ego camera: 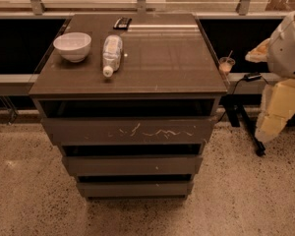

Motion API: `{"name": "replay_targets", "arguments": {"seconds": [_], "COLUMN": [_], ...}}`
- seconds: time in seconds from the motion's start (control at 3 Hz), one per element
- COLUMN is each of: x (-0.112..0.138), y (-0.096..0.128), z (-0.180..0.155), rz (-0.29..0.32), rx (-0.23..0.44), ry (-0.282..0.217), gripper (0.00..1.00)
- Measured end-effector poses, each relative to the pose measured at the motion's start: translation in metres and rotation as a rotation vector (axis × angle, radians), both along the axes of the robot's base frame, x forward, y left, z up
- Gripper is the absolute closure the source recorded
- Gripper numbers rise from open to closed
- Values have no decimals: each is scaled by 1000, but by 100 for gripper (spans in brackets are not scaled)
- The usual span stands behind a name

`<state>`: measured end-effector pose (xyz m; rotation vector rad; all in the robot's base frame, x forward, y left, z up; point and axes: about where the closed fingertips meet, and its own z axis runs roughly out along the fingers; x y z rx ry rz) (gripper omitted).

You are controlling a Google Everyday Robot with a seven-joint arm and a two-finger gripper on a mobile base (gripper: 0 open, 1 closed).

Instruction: Open middle drawer

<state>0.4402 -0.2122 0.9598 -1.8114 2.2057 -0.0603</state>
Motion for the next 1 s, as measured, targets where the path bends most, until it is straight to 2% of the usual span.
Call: {"name": "replay_targets", "arguments": {"seconds": [0.33,0.67,1.0], "x": [2,-29,-30], "y": [-15,-25,-25], "z": [-77,-166,-174], "rz": [66,193,270], "rx": [41,92,89], "ry": [118,290,287], "gripper": [0,0,0]}}
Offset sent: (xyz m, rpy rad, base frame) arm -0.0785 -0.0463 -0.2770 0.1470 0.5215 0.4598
